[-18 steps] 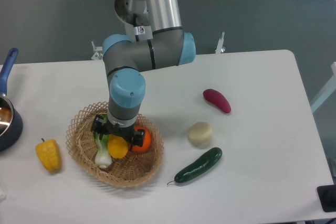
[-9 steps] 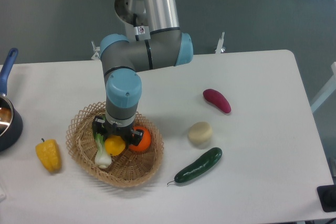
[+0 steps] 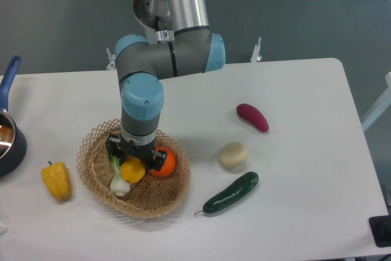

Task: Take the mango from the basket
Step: 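Close the gripper around the yellow mango in the basket, then lift the mango out of the basket and carry it beside the cucumber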

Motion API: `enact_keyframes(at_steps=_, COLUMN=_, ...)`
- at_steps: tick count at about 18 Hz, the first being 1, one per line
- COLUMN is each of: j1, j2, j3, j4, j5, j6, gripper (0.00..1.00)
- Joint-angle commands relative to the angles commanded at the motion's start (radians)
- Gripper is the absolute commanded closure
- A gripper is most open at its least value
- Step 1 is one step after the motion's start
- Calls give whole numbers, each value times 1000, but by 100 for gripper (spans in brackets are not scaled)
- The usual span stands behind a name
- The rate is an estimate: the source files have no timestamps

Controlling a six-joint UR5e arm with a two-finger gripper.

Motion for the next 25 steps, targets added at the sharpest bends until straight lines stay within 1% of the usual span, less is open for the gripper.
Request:
enact_keyframes(at_steps=2, j1=20, j2=8, j3=38, j4=2, j5=0, j6=17, gripper=64)
enact_keyframes(at_steps=4, j1=60, j2=15, j3=81, j4=3, j5=-2, j6=37, gripper=64)
enact_keyframes(at_steps=6, j1=103, j2=18, j3=114, j4=29, j5=-3, j6=52, gripper=64)
enact_keyframes(at_steps=8, j1=141, j2=17, j3=144, j4=67, j5=-12, j6=84, gripper=64)
enact_keyframes(at_steps=11, j1=207, j2=12, j3=186, j4=75, j5=-50, j6=178, gripper=64)
enact_keyframes(at_steps=13, j1=248, j2=14, j3=186, j4=74, j5=-80, j6=334, gripper=64)
enact_keyframes(at_steps=14, j1=253, j2=15, j3=184, j4=68, j5=-83, j6=400, gripper=64)
enact_keyframes(at_steps=15, j1=261, j2=17, j3=180, j4=63, j5=-84, j6=437, gripper=64)
enact_keyframes(at_steps=17, j1=282, j2=31, j3=177, j4=61, j5=-101, j6=449, gripper=64)
enact_keyframes(at_steps=19, j1=287, j2=34, j3=178, j4=60, j5=-127, j6=448, gripper=64)
enact_keyframes(at_steps=25, j1=310, j2=41, j3=166, j4=60, j5=-127, j6=453, gripper=64)
